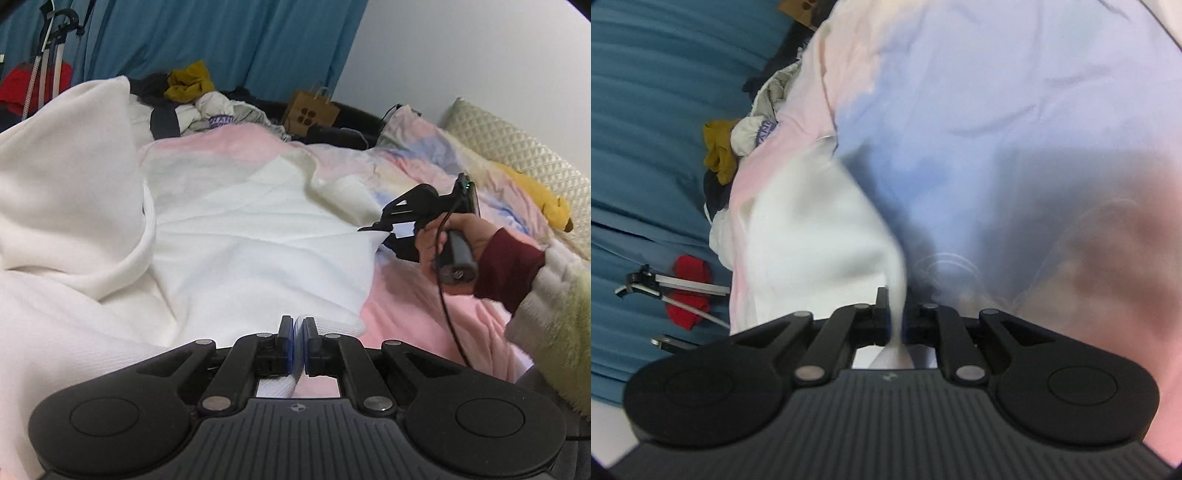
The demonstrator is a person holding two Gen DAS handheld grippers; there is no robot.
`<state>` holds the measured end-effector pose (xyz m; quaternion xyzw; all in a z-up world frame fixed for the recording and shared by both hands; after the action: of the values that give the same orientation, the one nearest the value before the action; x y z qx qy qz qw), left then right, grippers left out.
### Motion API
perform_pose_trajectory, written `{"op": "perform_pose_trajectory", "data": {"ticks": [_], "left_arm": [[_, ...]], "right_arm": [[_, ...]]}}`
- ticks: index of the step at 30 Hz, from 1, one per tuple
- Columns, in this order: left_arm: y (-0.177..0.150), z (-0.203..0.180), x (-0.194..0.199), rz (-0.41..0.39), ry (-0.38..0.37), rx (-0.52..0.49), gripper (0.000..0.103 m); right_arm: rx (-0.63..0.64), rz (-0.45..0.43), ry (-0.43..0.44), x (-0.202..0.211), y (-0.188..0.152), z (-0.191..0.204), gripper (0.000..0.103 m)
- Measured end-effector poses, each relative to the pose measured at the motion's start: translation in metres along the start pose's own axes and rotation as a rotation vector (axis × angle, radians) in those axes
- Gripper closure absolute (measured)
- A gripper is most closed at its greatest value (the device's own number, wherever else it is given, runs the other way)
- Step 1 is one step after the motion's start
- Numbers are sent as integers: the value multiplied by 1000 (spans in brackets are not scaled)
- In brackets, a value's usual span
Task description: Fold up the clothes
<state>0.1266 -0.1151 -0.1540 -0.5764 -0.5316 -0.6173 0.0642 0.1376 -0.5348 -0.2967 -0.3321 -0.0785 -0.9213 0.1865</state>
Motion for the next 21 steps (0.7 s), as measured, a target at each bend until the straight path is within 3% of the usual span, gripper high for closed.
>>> {"op": "perform_pose_trajectory", "data": {"ticks": [5,9,11,14,17,18,21], "left_arm": [[-5,-8,-14,27,25,-17,97],[-16,-25,-9,45,36,-23,97],[-18,-26,-6,51,34,-14,97],[-23,-26,1,51,30,-3,97],[-23,-25,0,60,30,13,97],[-24,-25,0,61,29,19,97],[-24,-25,-1,59,24,28,97]], "right_arm": [[73,1,35,13,13,9,91],[280,14,-44,10,19,26,71],[400,0,-99,8,21,35,70],[392,-55,-132,2,33,26,70],[363,-105,-155,-3,42,15,78],[361,-109,-169,-8,45,18,89],[400,-154,-201,-11,50,34,96]]}}
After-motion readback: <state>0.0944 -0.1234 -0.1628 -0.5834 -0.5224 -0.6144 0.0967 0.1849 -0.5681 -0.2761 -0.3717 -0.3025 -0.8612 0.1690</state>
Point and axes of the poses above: each gripper's, at about its wrist camera, not at the fingertips, and x roughly against the way its jaws point, z to its left, y to its top, the point moved 3 cm from there along -x, roughly the way its jaws point, and after that the axes turned 15 degrees about z, right-handed, at the moved point
